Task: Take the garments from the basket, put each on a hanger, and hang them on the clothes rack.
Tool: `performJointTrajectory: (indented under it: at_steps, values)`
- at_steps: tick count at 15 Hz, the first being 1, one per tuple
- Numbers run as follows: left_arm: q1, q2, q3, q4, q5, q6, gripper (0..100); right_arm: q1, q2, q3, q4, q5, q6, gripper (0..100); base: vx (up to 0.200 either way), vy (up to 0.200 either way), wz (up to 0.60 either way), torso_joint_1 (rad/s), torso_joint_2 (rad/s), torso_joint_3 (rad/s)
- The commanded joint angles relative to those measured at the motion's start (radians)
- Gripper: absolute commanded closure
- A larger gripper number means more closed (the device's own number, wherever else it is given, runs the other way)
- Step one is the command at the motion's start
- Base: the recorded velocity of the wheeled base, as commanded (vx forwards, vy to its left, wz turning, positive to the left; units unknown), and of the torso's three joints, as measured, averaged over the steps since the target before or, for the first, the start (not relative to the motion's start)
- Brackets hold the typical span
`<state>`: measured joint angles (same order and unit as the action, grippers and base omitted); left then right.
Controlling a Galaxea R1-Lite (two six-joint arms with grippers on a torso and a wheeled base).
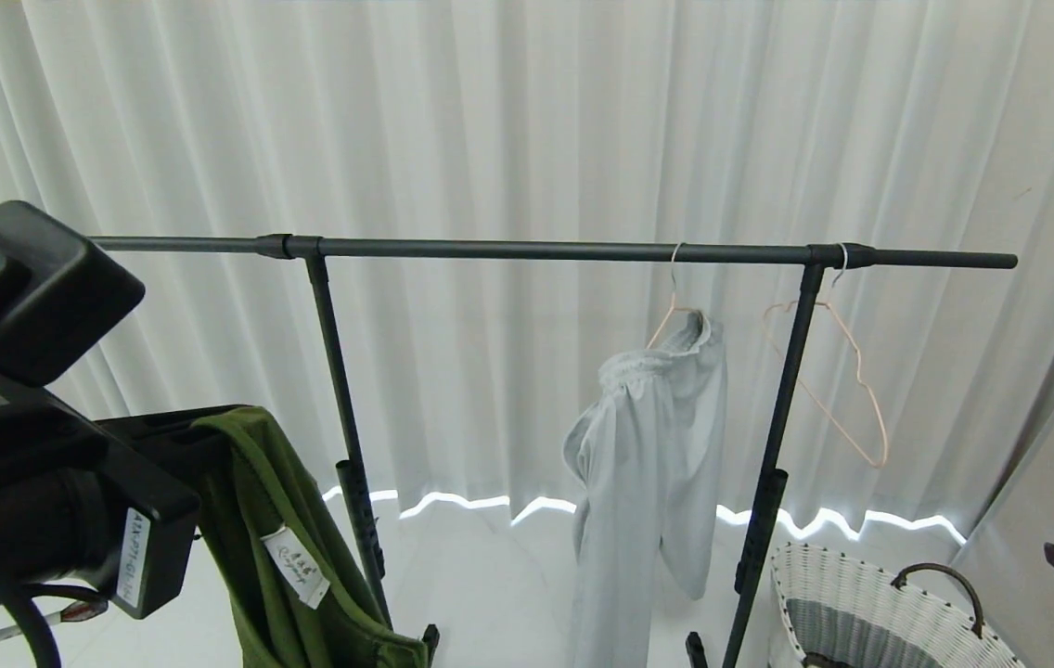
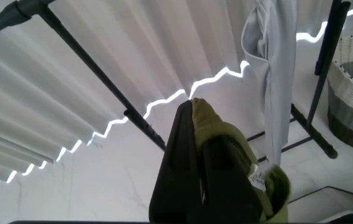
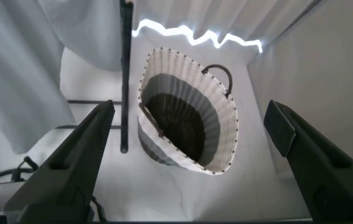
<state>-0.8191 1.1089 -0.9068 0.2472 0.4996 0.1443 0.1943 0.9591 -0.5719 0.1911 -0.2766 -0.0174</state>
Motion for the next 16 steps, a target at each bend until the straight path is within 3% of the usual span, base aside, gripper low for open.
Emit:
performJointTrajectory:
  at_steps: [1,8,11,16]
  values:
    - [0.0,0.006,-0.004,0.0,0.001,0.0,100,0.001,0.018,-0.013,-0.002,0.004,-0.002,0,0.2,0.0,0.0,0.002,0.01,0.007]
    - [0.0,0.011,-0.001,0.0,0.001,-0.002,100,0.001,0.179,-0.094,-0.11,0.005,0.004,0,0.2,0.0,0.0,0.001,0.0,0.004]
    - [0.0,0.011,-0.001,0.0,0.001,-0.002,100,0.001,0.285,-0.177,-0.117,0.007,0.037,0,0.2,0.0,0.0,0.001,0.0,-0.001]
    - [-0.002,0.008,0.0,-0.002,0.001,-0.002,100,-0.001,0.455,-0.275,-0.116,0.005,0.126,0,0.0,0.0,0.0,0.0,0.0,0.0]
